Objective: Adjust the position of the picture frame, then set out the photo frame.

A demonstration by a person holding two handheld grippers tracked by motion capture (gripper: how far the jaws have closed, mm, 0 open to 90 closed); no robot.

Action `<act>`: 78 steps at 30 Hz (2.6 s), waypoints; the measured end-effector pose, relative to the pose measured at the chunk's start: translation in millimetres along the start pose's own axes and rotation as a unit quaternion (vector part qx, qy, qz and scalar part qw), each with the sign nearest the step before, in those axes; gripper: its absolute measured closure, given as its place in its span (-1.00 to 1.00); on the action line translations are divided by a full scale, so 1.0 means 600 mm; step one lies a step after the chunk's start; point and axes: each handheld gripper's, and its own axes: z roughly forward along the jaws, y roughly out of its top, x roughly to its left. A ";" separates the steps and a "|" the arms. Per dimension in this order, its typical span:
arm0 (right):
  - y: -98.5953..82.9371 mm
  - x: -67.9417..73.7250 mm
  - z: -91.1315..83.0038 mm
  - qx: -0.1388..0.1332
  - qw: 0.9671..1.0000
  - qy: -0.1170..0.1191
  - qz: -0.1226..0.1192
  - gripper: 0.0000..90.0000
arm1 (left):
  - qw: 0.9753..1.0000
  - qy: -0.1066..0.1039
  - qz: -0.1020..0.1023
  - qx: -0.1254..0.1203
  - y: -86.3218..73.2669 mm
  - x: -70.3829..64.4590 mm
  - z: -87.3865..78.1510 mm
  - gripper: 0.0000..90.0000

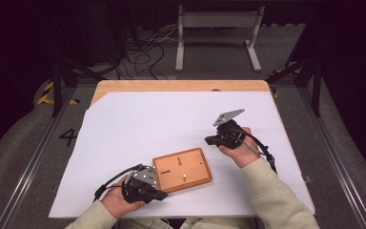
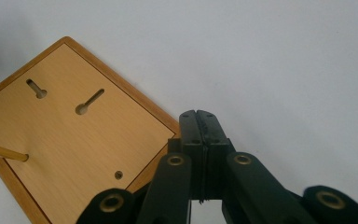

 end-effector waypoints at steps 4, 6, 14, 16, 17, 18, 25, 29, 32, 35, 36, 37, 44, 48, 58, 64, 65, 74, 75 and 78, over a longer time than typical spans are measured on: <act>0.000 0.001 -0.001 -0.001 1.000 0.000 -0.001 1.00 | 1.000 0.006 0.012 0.006 0.001 -0.001 0.002 1.00; -0.001 0.001 -0.004 -0.003 1.000 -0.001 -0.001 1.00 | 0.999 0.035 0.009 0.004 0.001 0.000 0.000 1.00; -0.005 -0.002 -0.009 -0.005 1.000 -0.004 0.002 1.00 | 0.998 0.059 -0.024 -0.021 -0.005 0.029 -0.008 1.00; -0.008 -0.003 -0.010 -0.004 1.000 -0.006 0.005 1.00 | 0.997 0.073 -0.028 -0.027 -0.005 0.037 -0.011 1.00; -0.009 -0.003 -0.011 -0.004 1.000 -0.005 0.005 1.00 | 0.996 0.066 -0.040 -0.034 -0.007 0.042 -0.015 1.00; -0.010 -0.003 -0.012 -0.004 1.000 -0.006 0.007 1.00 | 0.996 0.066 -0.041 -0.038 -0.008 0.043 -0.016 1.00; -0.021 -0.004 -0.028 -0.022 1.000 -0.009 0.010 1.00 | 0.993 0.046 -0.037 -0.098 -0.007 0.043 -0.046 0.70; -0.034 -0.003 -0.048 -0.049 0.999 -0.014 0.007 0.93 | 0.985 0.080 -0.037 -0.150 -0.004 0.047 -0.067 0.53; -0.047 -0.002 -0.065 -0.073 0.997 -0.017 0.002 0.84 | 0.974 0.114 -0.051 -0.189 -0.005 0.054 -0.086 0.39; -0.064 0.001 -0.082 -0.105 0.994 -0.020 0.000 0.68 | 0.962 0.158 -0.067 -0.212 -0.008 0.060 -0.102 0.24; -0.068 0.002 -0.086 -0.111 0.994 -0.022 0.000 0.61 | 0.958 0.170 -0.071 -0.220 -0.008 0.061 -0.105 0.20; -0.076 0.003 -0.091 -0.120 0.992 -0.024 -0.002 0.54 | 0.955 0.180 -0.074 -0.225 -0.007 0.062 -0.107 0.12; -0.112 0.006 -0.110 -0.141 0.990 -0.020 0.002 0.42 | 0.952 0.193 -0.072 -0.226 0.003 0.064 -0.104 -0.09; -0.123 0.001 -0.114 -0.149 0.988 -0.026 0.014 0.34 | 0.948 0.200 -0.077 -0.236 0.006 0.066 -0.106 -0.12; -0.131 -0.003 -0.102 -0.156 0.987 -0.028 0.020 0.32 | 0.935 0.201 -0.109 -0.270 0.009 0.089 -0.105 -0.24; -0.132 -0.004 -0.098 -0.154 0.987 -0.026 0.022 0.32 | 0.941 0.177 -0.094 -0.273 0.028 0.078 -0.092 -0.27; -0.132 -0.004 -0.098 -0.155 0.987 -0.026 0.022 0.32 | 0.944 0.169 -0.087 -0.268 0.033 0.075 -0.086 -0.27; -0.134 -0.005 -0.095 -0.151 0.988 -0.026 0.024 0.35 | 0.954 0.127 -0.080 -0.258 0.054 0.074 -0.048 -0.29; -0.134 -0.005 -0.094 -0.151 0.988 -0.026 0.025 0.35 | 0.957 0.124 -0.074 -0.253 0.056 0.073 -0.043 -0.29; -0.133 -0.005 -0.096 -0.152 0.988 -0.025 0.024 0.35 | 0.963 0.114 -0.063 -0.237 0.063 0.067 -0.024 -0.29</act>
